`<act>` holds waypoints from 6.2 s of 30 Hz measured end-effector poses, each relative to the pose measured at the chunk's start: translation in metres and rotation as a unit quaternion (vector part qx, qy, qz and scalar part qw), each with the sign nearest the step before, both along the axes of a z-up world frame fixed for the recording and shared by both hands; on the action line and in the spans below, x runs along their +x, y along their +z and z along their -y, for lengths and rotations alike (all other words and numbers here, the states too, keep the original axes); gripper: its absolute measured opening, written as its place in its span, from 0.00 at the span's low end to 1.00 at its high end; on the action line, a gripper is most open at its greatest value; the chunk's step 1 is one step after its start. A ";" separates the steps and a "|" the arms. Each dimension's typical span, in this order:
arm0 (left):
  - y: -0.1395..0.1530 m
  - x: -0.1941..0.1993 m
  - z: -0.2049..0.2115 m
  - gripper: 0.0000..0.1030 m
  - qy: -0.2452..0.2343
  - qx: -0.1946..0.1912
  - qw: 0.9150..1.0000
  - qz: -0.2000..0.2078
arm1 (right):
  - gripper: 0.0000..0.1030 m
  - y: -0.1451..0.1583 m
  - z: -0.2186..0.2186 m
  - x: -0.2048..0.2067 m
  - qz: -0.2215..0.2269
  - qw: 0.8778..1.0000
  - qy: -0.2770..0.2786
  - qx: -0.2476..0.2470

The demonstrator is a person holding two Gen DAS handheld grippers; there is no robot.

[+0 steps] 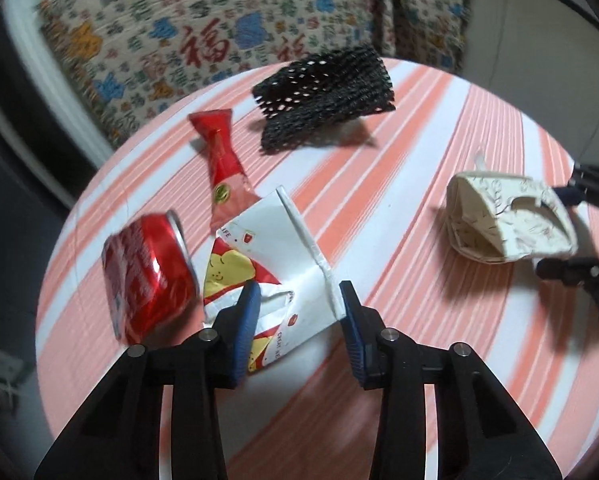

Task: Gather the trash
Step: 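Grasp the white paper cup with the left gripper, then lift the paper cup with the left gripper while the right grasps the floral paper bag, then carry the cup and bag over the blue wastebasket and open both grippers, then move both open grippers back toward the table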

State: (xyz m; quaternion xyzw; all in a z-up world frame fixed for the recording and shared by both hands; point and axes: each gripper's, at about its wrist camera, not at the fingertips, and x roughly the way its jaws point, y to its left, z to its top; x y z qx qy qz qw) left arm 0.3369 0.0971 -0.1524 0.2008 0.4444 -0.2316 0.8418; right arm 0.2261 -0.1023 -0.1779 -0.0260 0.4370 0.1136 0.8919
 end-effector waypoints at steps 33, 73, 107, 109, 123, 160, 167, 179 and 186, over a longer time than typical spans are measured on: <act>0.002 -0.052 -0.041 0.76 0.013 -0.186 0.980 -0.074 | 0.64 0.000 0.005 -0.001 0.000 1.000 -0.007 0.015; 0.016 -0.137 -0.054 0.04 0.197 -0.204 0.959 -0.015 | 0.41 0.034 -0.005 0.010 -0.080 0.987 0.138 0.006; 0.052 -0.159 0.061 0.04 0.131 -0.187 0.974 0.005 | 0.38 0.060 0.081 -0.054 -0.037 0.997 0.049 0.044; 0.054 -0.158 0.083 0.04 0.112 -0.192 0.975 0.001 | 0.38 0.067 0.104 -0.062 -0.029 0.998 0.019 0.059; 0.071 -0.165 0.272 0.05 -0.014 -0.206 0.978 -0.038 | 0.37 0.107 0.276 -0.138 0.029 0.984 -0.166 0.051; 0.000 -0.127 0.452 0.72 -0.052 -0.227 0.967 -0.103 | 0.54 0.009 0.472 -0.171 0.043 0.941 -0.335 -0.033; 0.046 -0.149 0.300 0.87 0.009 -0.178 0.984 -0.024 | 0.69 0.048 0.385 -0.151 0.095 0.957 -0.265 -0.073; 0.000 -0.112 0.053 0.87 0.220 -0.074 0.973 0.014 | 0.69 0.060 0.123 -0.064 0.044 0.998 -0.047 -0.025; -0.024 -0.080 -0.012 0.89 0.265 -0.075 0.961 0.006 | 0.69 0.019 0.036 -0.006 -0.010 1.000 0.000 -0.021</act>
